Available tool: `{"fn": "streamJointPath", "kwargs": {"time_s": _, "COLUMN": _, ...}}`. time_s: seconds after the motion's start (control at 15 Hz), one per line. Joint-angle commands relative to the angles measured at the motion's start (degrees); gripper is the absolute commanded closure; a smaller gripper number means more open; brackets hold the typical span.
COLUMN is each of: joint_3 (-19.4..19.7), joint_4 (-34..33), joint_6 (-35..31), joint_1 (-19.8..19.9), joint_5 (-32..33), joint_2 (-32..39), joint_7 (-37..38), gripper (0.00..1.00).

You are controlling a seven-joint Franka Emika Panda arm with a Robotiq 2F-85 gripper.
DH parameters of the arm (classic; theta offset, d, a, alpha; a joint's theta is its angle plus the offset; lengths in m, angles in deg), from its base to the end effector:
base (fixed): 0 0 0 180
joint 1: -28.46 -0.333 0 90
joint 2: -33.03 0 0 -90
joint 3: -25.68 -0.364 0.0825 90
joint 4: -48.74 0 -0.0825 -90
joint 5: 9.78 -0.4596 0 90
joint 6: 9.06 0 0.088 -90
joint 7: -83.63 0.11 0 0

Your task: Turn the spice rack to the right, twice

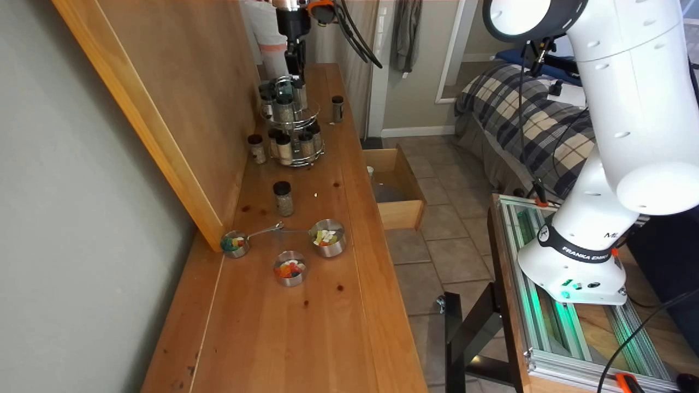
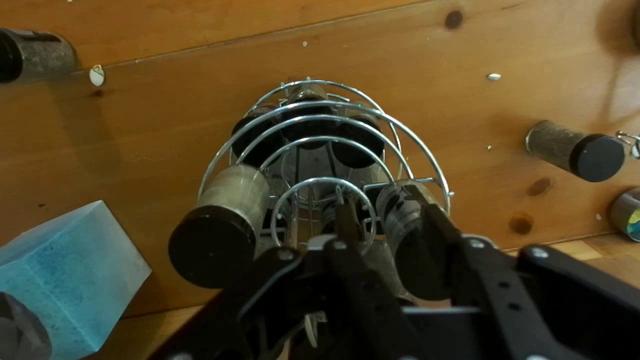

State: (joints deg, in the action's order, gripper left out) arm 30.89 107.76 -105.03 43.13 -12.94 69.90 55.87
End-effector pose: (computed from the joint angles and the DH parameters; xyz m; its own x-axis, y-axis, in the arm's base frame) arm 0.7977 -0.2567 0.5010 0.9888 0.1495 0.0033 0.1495 -0.9888 0.0013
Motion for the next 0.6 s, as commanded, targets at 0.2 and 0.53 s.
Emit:
{"fn": "streamJointPath", "kwargs": {"time_s": 0.2, "joint_3": -0.16, "joint_4": -0.30, "joint_6": -4.32, "joint_1": 0.15, "joint_5": 1.12, "joint_2": 0.29, "joint_7": -4.86, "gripper": 0.10}}
{"fn": "streamJointPath", "kwargs": {"time_s": 0.53, "joint_3": -0.59, "joint_4": -0.14, "joint_6": -6.35, "joint_1": 0.24, "joint_5": 0.30, "joint_2": 0.72, "joint_7": -6.69, "gripper": 0.00}}
